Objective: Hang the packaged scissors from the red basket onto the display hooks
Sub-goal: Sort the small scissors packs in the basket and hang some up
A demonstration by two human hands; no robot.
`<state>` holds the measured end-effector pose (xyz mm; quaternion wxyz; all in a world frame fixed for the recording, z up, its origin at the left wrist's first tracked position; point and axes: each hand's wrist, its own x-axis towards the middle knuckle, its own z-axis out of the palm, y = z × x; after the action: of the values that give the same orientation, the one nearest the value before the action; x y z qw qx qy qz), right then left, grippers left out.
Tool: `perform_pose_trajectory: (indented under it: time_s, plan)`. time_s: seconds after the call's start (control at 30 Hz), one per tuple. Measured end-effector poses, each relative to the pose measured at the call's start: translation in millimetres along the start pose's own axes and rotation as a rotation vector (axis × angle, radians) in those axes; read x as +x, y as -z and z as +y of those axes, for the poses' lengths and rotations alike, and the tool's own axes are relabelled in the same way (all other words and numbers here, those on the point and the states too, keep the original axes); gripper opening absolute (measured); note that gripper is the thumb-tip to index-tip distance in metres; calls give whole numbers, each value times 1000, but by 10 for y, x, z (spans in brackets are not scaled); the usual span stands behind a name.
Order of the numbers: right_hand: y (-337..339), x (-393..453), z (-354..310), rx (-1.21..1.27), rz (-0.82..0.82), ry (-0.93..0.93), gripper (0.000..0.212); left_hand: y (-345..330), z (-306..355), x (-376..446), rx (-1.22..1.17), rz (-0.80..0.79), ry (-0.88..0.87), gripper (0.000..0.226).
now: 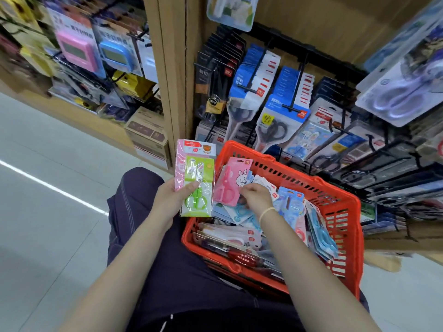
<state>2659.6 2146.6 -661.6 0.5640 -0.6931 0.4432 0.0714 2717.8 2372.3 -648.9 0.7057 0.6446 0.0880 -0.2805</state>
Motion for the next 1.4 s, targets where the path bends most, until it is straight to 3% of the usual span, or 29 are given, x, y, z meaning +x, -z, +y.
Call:
perform_pose_trajectory:
  time_s: [0.23,0.4,0.73,0.93,1.1,1.17,1.27,1.4]
  plan:
    - [796,-412,82,258,2,110,6,-79,40,-43,-18,-83,-37,36]
    - [1208,-753,65,463,58,169,14,-416,69,-148,-44,-144,-20,30]
    - [1053,-955,118,543,-34,172,21,-1037,244,-373,72,-227,-56,22]
    - [1296,-853,182,609,175,219,14,-1128,327,-433,49,-193,-109,60]
    - [1221,-947,83,502,165,331,18,-1334,391,-454,97,-178,-130,17]
    - [1137,-1007,-11,480,150,373,16,-1464,432,-490,144,-201,-155,18]
    - [1158,-1108,-135,456,87,431,37,-1649,538,-552,146,-224,-228,23]
    - [1304,-1192,-283,499,99,511,35,-1833,714,-609,187,-230,-300,25]
